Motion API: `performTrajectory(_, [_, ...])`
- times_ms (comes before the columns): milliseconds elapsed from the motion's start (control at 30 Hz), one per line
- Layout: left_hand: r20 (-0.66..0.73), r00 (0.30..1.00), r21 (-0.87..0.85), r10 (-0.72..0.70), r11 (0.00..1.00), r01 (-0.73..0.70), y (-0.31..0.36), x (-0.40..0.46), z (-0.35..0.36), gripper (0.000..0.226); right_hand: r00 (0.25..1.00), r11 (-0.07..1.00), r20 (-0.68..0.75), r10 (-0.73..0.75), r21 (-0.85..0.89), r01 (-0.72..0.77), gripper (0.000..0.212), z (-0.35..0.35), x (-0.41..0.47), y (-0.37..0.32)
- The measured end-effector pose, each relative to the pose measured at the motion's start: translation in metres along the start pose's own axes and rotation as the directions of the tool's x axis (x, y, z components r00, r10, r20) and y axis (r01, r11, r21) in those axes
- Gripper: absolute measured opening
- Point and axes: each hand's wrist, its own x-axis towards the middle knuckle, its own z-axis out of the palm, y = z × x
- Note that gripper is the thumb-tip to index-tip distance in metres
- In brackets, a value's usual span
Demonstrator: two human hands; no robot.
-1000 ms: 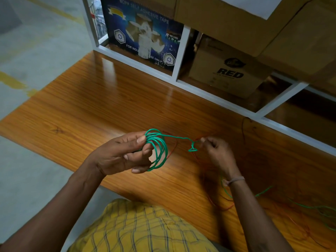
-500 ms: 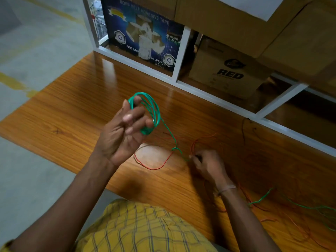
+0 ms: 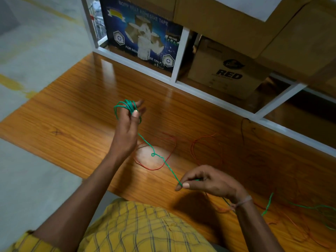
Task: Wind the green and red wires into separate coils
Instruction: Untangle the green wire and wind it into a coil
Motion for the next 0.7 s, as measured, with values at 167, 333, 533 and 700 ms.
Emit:
performTrajectory(167, [0.276,0.961,0.566,-0.03,0.813,-0.137,-0.01,-0.014,-0.007,0.034,0.979,0.951,-0.145,-0.141,0.256,0.175,0.025,-0.03,-0.025,-0.03])
performTrajectory(333, [0.54,0.84,0.544,-0.051,0.783,-0.302,-0.002,-0.025,-0.01,0.027,0.872,0.91,-0.478,-0.101,0.311,0.275,0.024,-0.052,-0.027,-0.027])
performTrajectory(533, [0.713,0.698,0.427,-0.069,0.832,-0.355,0.009,-0.032,-0.007,0.018,0.713,0.77,-0.663,0.229,0.572,0.284,0.031,-0.056,-0.006,-0.015])
performTrajectory(700, [0.725,0.688,0.414,0.034,0.777,-0.474,0.007,-0.042,0.001,0.013,0.679,0.799,-0.673,0.293,0.563,0.213,0.03,-0.053,0.002,-0.018])
